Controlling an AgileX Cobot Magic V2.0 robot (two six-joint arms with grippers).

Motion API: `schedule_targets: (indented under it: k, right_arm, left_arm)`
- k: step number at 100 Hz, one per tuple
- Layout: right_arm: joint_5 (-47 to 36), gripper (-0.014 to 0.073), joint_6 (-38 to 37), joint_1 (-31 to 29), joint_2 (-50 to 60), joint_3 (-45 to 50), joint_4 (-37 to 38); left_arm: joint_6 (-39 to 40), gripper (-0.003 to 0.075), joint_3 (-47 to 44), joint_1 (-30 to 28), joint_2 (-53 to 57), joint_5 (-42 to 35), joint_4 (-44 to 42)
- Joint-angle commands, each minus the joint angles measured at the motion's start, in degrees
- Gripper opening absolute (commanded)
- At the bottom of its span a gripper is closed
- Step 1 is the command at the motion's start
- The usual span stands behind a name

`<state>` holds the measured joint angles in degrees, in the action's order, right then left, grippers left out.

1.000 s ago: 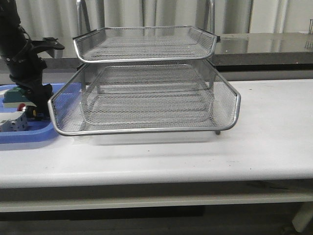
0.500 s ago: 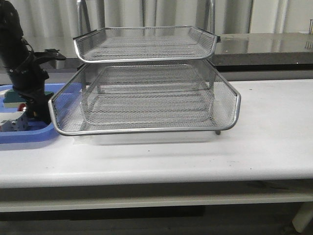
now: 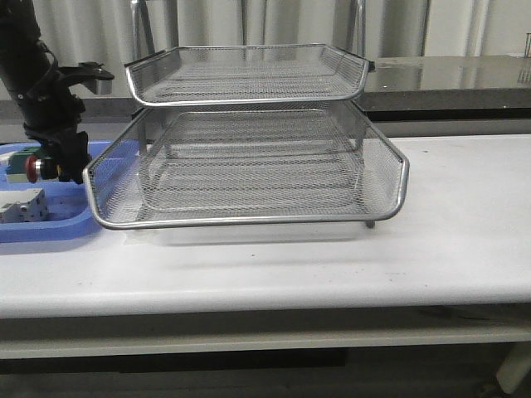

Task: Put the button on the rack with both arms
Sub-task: 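Lift the red button and carry it toward the pulled-out wire tray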

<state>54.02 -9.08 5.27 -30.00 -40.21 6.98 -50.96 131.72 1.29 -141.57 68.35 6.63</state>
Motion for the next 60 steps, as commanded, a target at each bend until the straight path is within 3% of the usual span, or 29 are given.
schedule_targets:
  k: [1,20,60]
  right_arm:
    - [-3.5,-0.0068,0.2,-0.1,-0.1,-1.5,1.0]
    - [-3.5,-0.0068,0.2,-0.1,-0.1,-1.5,1.0]
    - [-3.5,-0.0068,0.2,-0.1,-0.1,-1.5,1.0]
  left_arm:
    - [1.7,0.0004,4.5,0.0,3.9,3.0,0.9]
    - [9.7,0.0004,9.1,0.0,5.3,4.7,-0.3]
    - [19.2,0.0004,5.6,0.2,15.9,4.7,-0.5]
